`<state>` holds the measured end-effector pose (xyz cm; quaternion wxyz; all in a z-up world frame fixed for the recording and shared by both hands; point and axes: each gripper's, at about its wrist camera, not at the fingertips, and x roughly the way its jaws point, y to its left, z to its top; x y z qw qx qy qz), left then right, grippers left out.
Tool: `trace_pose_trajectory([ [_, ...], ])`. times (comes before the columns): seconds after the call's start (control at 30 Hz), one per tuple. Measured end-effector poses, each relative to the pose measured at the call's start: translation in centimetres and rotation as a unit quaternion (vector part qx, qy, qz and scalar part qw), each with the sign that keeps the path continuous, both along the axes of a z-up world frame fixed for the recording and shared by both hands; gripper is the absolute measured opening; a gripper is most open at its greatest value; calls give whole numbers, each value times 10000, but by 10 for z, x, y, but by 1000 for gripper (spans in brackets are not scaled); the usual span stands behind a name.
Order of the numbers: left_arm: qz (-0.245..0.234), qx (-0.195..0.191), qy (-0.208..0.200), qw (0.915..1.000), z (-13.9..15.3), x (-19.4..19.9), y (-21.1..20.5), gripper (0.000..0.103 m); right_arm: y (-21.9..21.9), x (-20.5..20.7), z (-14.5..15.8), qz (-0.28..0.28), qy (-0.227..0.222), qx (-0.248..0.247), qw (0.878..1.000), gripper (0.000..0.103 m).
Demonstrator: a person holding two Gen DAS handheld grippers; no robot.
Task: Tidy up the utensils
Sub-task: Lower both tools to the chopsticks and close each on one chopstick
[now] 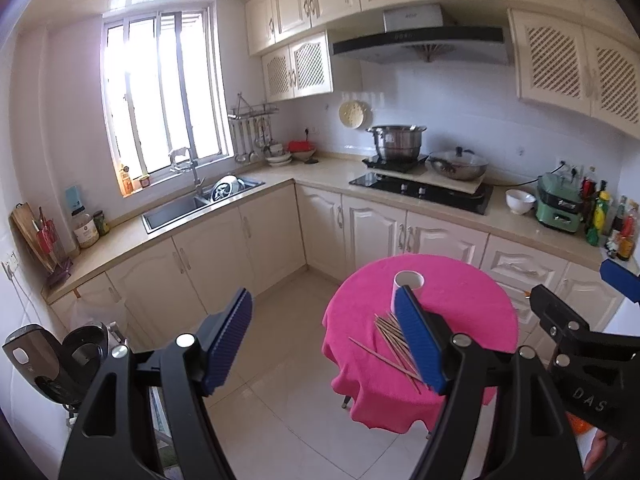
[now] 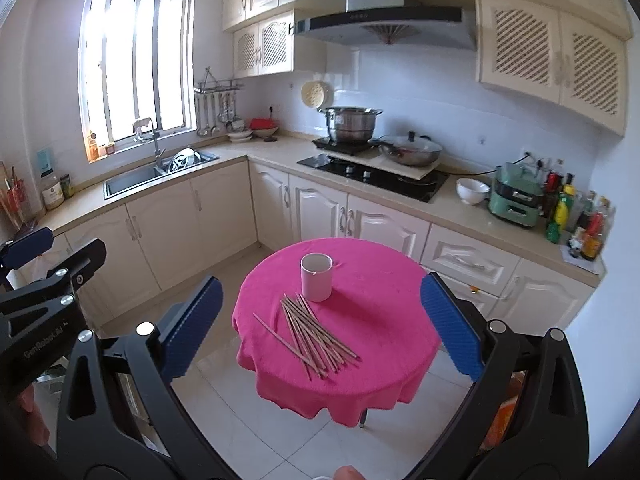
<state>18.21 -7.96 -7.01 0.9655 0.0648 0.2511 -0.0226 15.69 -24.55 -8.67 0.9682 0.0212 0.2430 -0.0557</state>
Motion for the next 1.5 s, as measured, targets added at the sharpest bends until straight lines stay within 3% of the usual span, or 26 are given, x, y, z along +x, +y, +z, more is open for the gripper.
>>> trace_pose_trajectory([
  [0.27, 379, 73, 614, 9974, -29, 81, -52, 73, -51, 90, -31, 523, 461, -44, 9976, 97],
  [0.53, 496, -30, 1410, 9888, -87, 144, -69, 73, -79, 150, -79, 849, 961, -28, 9917, 97],
  [0.73, 435, -577, 2487, 9659, -157, 197, -54, 73, -91, 193, -130, 871, 1576, 215, 9834, 96],
  [0.9, 252, -554, 3129, 9478, -219, 240, -45, 72, -95, 231, -173, 862, 2105, 351, 9732, 81],
  [1.13, 24, -878, 4085, 9085, -305, 293, -43, 72, -91, 281, -237, 938, 2912, 591, 9502, 60],
  [1.23, -4, -860, 4366, 8955, -331, 305, -49, 58, -86, 290, -260, 1101, 3147, 602, 9409, 51],
  [1.3, 51, -870, 4520, 8878, -342, 309, -51, 54, -85, 299, -281, 1251, 3385, 596, 9307, 39],
  [1.5, 343, -1053, 4866, 8666, -378, 328, -59, 40, -86, 325, -328, 1646, 3773, 444, 9103, 34],
])
